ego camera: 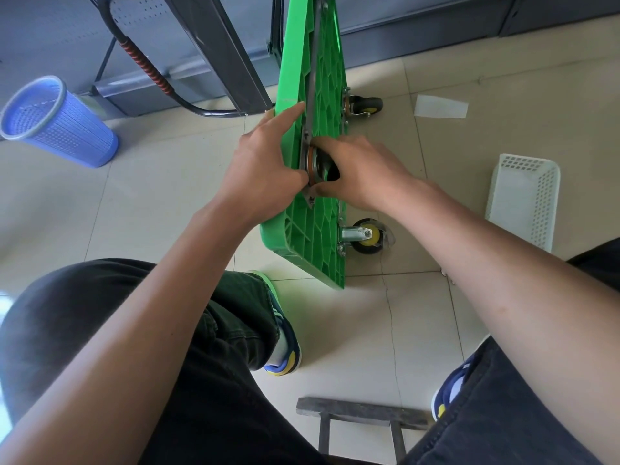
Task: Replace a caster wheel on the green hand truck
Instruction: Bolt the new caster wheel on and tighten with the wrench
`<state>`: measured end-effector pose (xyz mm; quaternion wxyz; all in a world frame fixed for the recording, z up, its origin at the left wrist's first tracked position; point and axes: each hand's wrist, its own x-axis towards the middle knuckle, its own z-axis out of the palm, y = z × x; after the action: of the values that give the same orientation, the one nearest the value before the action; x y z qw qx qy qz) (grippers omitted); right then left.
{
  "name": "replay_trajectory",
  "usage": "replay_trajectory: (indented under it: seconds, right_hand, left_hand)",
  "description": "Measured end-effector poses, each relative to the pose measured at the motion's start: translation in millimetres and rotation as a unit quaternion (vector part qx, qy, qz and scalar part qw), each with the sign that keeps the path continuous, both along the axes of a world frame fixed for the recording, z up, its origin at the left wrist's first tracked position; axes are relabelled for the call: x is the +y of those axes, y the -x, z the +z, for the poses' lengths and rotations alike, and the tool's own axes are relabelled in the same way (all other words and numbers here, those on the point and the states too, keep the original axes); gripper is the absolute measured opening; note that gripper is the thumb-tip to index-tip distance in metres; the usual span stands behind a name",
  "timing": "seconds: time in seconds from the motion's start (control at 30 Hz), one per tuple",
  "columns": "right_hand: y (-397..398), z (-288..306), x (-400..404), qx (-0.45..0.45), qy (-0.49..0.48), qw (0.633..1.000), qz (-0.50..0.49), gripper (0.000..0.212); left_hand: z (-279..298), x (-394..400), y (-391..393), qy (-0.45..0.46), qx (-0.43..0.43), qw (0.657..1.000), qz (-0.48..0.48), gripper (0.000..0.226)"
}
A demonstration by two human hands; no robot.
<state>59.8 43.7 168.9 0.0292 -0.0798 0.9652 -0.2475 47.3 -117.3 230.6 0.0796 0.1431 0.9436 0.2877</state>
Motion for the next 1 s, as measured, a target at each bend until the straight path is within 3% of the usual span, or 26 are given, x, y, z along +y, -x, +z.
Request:
replay_trajectory:
  seconds: [0.37,1.0]
  right_hand:
    - [-3.3,3.3,4.8,-0.015,-0.008,1.0,0.0,0.076]
    - [-1.9,-0.5,8.6,0.044,-0.006,0.999,0.015,0.078]
  left_hand:
    - [0.7,1.1,-0.7,0.009,0.008,1.0,-0.007,0.088]
    - [1.9,1.4,-3.7,-0.017,0.005,1.0,-0.005,0.086]
